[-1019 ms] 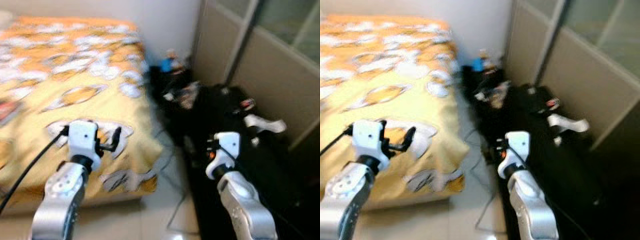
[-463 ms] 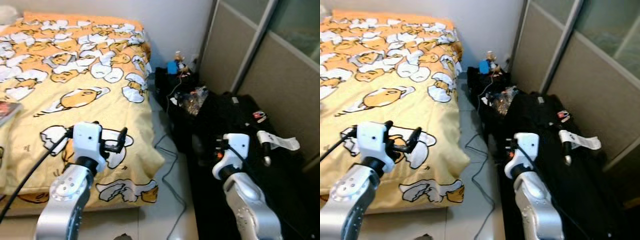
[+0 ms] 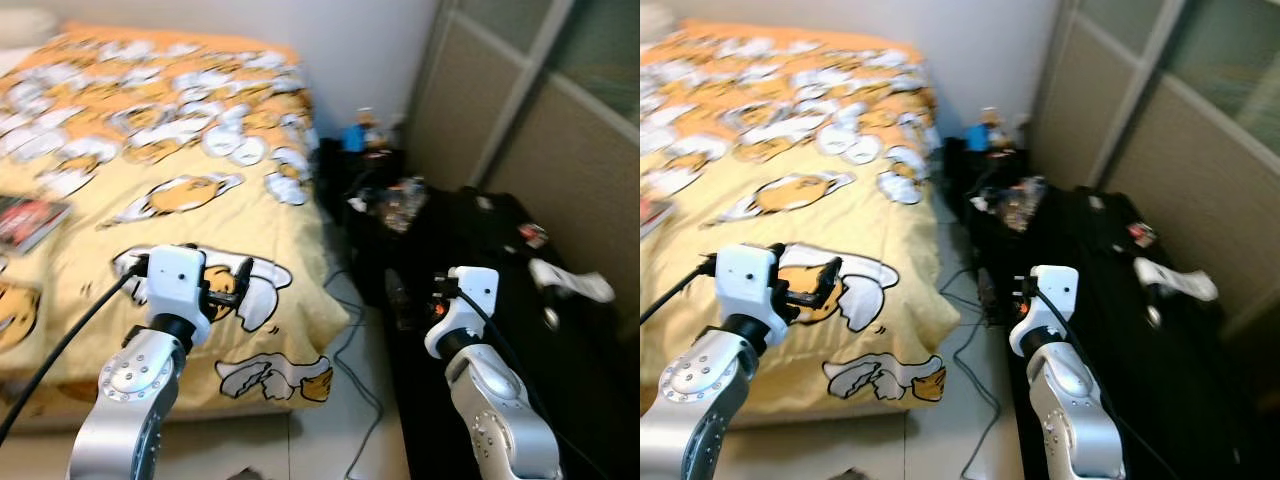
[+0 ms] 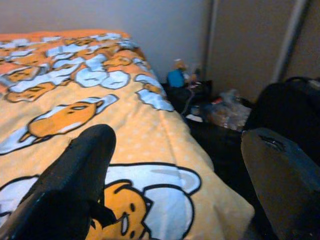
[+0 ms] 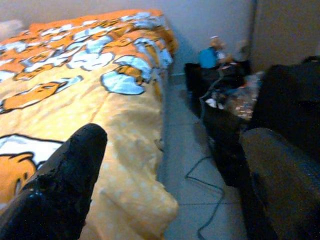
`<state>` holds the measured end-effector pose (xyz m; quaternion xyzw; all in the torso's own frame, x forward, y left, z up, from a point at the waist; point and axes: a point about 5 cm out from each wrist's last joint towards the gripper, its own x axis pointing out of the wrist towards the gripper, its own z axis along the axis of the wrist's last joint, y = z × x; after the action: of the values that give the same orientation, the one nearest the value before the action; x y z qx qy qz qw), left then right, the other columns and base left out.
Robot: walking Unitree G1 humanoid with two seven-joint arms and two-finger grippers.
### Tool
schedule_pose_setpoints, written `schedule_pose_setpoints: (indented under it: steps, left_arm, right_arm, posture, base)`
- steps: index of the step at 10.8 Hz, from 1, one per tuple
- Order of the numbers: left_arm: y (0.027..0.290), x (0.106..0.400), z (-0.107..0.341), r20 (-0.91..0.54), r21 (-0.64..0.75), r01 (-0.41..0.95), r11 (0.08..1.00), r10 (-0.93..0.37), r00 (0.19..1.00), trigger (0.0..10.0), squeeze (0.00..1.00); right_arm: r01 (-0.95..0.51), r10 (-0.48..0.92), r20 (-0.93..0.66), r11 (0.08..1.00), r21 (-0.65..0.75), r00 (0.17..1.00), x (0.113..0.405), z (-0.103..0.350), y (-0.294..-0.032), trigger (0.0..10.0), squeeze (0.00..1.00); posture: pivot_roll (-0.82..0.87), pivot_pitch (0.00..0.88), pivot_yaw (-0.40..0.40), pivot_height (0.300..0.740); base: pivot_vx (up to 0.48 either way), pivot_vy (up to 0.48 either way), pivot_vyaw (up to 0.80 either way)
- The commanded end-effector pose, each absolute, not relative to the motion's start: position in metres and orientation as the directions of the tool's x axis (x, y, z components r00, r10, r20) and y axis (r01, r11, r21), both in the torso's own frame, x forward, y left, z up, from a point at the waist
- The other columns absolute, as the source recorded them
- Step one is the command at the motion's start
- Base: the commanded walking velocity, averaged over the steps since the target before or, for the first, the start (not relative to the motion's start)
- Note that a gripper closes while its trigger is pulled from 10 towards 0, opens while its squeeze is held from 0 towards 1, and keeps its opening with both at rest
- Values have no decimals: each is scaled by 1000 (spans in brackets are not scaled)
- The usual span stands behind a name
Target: Clean up the room
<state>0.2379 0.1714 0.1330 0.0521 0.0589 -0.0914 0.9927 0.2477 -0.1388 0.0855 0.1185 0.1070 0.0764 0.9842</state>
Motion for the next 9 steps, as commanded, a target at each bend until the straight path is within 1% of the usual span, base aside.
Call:
schedule_pose_setpoints:
  steps: [1,7,9]
  left_arm:
    - [167,240,133,-133,92,207,974,-194,972,10000,0]
    - [169,242,129,-161,99,205,974,-187,969,10000,0]
    - [168,241,127,-169,97,207,973,-189,967,10000,0]
  right_arm:
    - [-106,161,-209,962,251,965,249,84,-144,10000,0]
    - [-103,161,-212,960,262,964,253,84,-145,10000,0]
    - [-81,139,-227,966,246,964,253,82,-147,10000,0]
  posture:
    - [62,0,-32,740]
    - [62,0,-35,740]
    - [59,0,-31,740]
  base:
    - [0,341,0]
    - [0,342,0]
    - [0,345,0]
